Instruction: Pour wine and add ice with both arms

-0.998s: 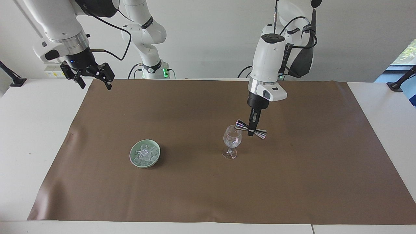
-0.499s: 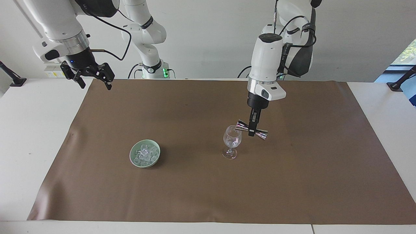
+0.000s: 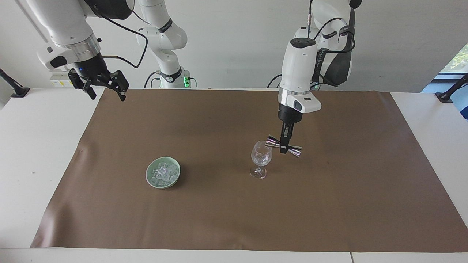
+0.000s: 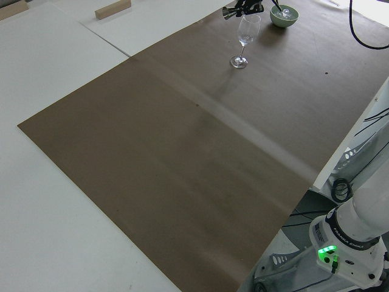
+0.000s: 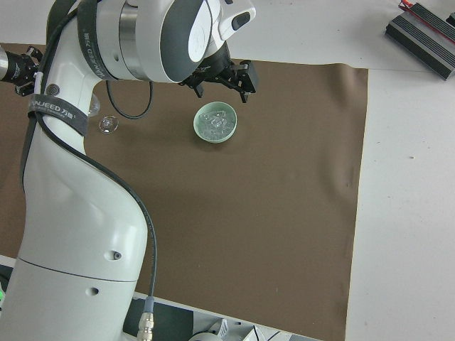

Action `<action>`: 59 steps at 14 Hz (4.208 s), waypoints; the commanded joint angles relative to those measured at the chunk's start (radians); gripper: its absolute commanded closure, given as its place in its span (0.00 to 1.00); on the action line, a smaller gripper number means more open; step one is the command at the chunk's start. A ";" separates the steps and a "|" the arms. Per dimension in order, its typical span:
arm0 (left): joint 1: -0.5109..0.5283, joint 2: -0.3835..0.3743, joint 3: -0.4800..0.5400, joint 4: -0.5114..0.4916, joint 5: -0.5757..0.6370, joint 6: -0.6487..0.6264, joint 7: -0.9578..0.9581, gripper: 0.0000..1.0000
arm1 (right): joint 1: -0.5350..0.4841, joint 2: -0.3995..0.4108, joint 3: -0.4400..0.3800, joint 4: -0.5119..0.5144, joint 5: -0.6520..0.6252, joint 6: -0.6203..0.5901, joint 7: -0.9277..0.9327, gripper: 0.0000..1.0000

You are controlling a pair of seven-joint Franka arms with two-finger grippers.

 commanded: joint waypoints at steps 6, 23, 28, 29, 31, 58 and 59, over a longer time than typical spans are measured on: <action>-0.031 0.005 0.013 0.014 0.028 -0.026 -0.040 1.00 | -0.004 -0.016 -0.002 -0.019 0.013 0.005 -0.023 0.00; -0.014 -0.006 0.013 0.010 -0.022 -0.059 -0.035 1.00 | -0.004 -0.016 -0.002 -0.019 0.013 0.005 -0.023 0.00; 0.068 -0.007 0.010 -0.001 -0.315 -0.105 0.124 1.00 | -0.004 -0.016 -0.002 -0.019 0.013 0.005 -0.023 0.00; 0.087 -0.007 0.010 -0.001 -0.380 -0.125 0.168 1.00 | -0.004 -0.016 -0.002 -0.019 0.013 0.005 -0.023 0.00; 0.143 -0.009 0.009 -0.001 -0.528 -0.189 0.275 1.00 | -0.004 -0.016 -0.002 -0.019 0.013 0.005 -0.023 0.00; 0.690 0.213 0.007 -0.139 -1.290 -0.532 0.863 1.00 | 0.038 -0.059 0.015 -0.274 0.032 0.291 0.053 0.00; 0.712 0.223 0.009 -0.138 -1.311 -0.559 0.876 1.00 | 0.055 -0.028 0.015 -0.311 0.032 0.369 0.072 0.00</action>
